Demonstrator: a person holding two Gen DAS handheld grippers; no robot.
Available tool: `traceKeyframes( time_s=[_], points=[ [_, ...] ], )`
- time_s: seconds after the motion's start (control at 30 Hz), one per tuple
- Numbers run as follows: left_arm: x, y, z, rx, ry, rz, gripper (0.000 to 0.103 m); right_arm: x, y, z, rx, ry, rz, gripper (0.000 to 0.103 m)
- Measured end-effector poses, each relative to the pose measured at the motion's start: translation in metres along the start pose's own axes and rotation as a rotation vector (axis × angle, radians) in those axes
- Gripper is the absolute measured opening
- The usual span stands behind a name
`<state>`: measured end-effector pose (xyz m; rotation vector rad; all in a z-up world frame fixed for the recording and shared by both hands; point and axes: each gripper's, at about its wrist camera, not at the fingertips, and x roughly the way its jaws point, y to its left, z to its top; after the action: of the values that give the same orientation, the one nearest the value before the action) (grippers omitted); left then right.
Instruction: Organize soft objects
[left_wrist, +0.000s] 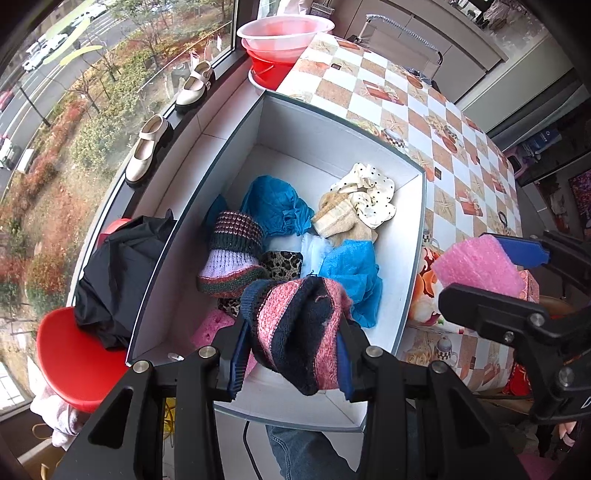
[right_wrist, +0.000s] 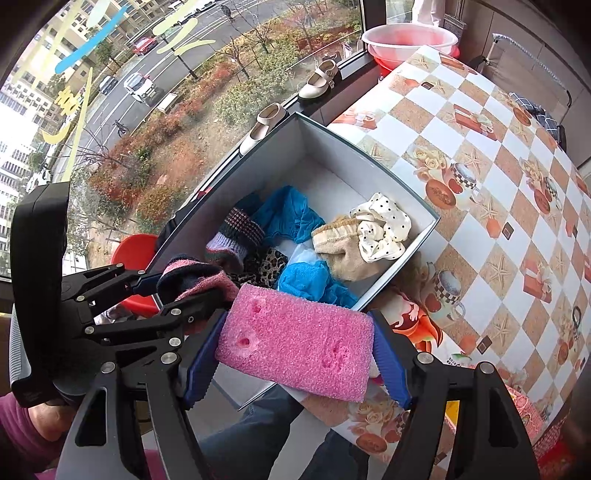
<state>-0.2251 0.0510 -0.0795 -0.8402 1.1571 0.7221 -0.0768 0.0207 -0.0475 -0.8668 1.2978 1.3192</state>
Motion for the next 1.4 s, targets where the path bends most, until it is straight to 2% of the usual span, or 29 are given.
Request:
traceKeyframes(
  time_s=[0.37, 0.43, 0.47, 0.5, 0.53, 0.57, 0.67, 0.8, 1.0, 1.27, 1.33, 1.4],
  points=[
    [0.007, -0.001, 0.008, 0.007, 0.000, 0.027, 0.044, 0.008, -0.006, 0.017, -0.001, 0.007, -0.007, 0.075],
    [0.002, -0.004, 0.010, 0.022, -0.040, 0.064, 0.060, 0.009, -0.005, 0.021, -0.004, 0.000, 0.001, 0.075],
    [0.001, -0.006, 0.010, 0.032, -0.053, 0.089, 0.075, 0.009, -0.005, 0.023, -0.006, -0.009, 0.007, 0.078],
    [-0.001, -0.007, 0.012, 0.041, -0.063, 0.105, 0.082, 0.008, -0.005, 0.026, -0.006, -0.017, 0.011, 0.085],
    [-0.002, -0.009, 0.013, 0.046, -0.073, 0.114, 0.082, 0.007, -0.005, 0.028, -0.002, -0.025, 0.010, 0.092],
    [-0.003, -0.009, 0.015, 0.043, -0.081, 0.125, 0.082, 0.005, -0.006, 0.029, 0.002, -0.036, 0.002, 0.103],
    [-0.003, -0.006, 0.020, 0.023, -0.068, 0.132, 0.082, 0.000, -0.010, 0.031, 0.008, -0.054, -0.017, 0.103],
    [0.000, -0.004, 0.022, -0.003, -0.036, 0.046, 0.082, -0.001, -0.015, 0.029, 0.024, -0.046, -0.044, 0.103],
    [0.002, -0.006, 0.018, 0.006, -0.024, 0.065, 0.082, 0.000, -0.017, 0.024, 0.039, -0.035, -0.047, 0.103],
    [0.000, -0.006, 0.016, 0.017, -0.035, 0.071, 0.082, -0.004, -0.013, 0.022, 0.041, -0.052, -0.051, 0.103],
    [-0.002, -0.005, 0.015, 0.015, -0.044, 0.055, 0.082, -0.004, -0.011, 0.021, 0.038, -0.050, -0.054, 0.103],
    [-0.008, -0.006, 0.013, 0.022, -0.085, 0.013, 0.082, -0.004, -0.009, 0.020, 0.034, -0.046, -0.057, 0.103]
  ],
)
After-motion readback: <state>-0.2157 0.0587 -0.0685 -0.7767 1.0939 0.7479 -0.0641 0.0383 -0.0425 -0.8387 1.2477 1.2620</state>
